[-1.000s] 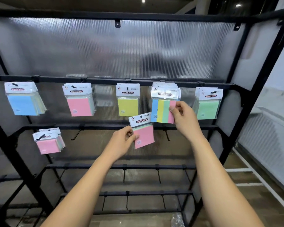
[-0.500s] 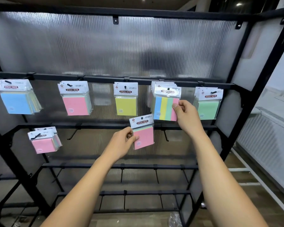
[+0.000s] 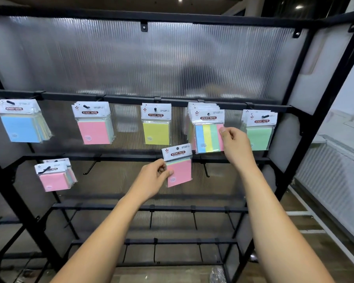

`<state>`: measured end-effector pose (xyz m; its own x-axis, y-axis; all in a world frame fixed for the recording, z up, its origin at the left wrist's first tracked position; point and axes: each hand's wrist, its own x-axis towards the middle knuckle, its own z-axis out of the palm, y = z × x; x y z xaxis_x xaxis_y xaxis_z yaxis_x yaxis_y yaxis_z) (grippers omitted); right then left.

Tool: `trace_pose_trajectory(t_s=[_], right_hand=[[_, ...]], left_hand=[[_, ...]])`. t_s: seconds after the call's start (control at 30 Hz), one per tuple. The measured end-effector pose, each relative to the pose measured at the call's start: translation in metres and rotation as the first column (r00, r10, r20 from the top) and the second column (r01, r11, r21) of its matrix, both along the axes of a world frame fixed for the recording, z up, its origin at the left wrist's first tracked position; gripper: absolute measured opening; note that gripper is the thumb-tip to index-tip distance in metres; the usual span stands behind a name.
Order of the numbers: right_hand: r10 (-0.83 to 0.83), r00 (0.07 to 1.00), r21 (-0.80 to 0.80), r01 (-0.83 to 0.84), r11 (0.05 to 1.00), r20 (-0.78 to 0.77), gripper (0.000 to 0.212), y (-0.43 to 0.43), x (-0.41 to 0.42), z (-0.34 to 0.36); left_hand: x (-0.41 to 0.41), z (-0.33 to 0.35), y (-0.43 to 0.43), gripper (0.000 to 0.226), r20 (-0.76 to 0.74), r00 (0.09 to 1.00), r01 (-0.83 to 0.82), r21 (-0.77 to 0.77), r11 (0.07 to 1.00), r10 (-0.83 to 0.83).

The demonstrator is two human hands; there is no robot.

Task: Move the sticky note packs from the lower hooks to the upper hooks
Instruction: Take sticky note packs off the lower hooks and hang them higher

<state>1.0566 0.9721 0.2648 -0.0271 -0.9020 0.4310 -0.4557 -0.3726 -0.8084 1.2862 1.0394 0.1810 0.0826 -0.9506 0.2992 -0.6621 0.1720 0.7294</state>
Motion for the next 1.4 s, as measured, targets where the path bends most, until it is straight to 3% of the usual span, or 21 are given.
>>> trace_pose_trajectory(t_s=[0.43,0.63,0.8,0.93,1.13,1.4], right_hand=[[-0.030,0.997,0.003,0.030,1.000,0.068,0.047,-0.008,0.000,0.005],[-0.033,0.999,-0.030,0.034,0.999,0.037,0.031,-0.004,0.005,-0.008],[-0.089,0.996,-0.067,0.089,0.994,0.003,0.033,-0.003,0.008,-0.019],[-0.110,0.994,-0.005,0.110,0.994,-0.029,0.036,0.001,0.005,-0.035],[0.018,0.915,0.201,0.069,0.977,-0.402,0.015,0.027,0.009,-0.093],[0.191,0.927,0.266,-0.105,0.958,-0.323,0.019,0.060,0.034,-0.128]], left_hand=[[0.000,0.002,-0.003,0.014,0.032,0.999,0.007,-0.020,1.000,-0.006],[0.001,-0.002,-0.004,0.017,0.035,0.999,0.004,-0.030,1.000,-0.003],[-0.001,-0.006,-0.001,0.017,0.042,0.999,0.006,-0.014,1.000,-0.005],[-0.001,-0.012,0.004,0.014,0.042,0.999,0.009,-0.008,1.000,-0.009],[-0.002,-0.023,0.011,0.013,0.039,0.999,-0.003,0.019,1.000,0.003],[0.006,-0.027,0.026,0.007,-0.015,0.999,0.029,0.015,0.999,-0.029]])
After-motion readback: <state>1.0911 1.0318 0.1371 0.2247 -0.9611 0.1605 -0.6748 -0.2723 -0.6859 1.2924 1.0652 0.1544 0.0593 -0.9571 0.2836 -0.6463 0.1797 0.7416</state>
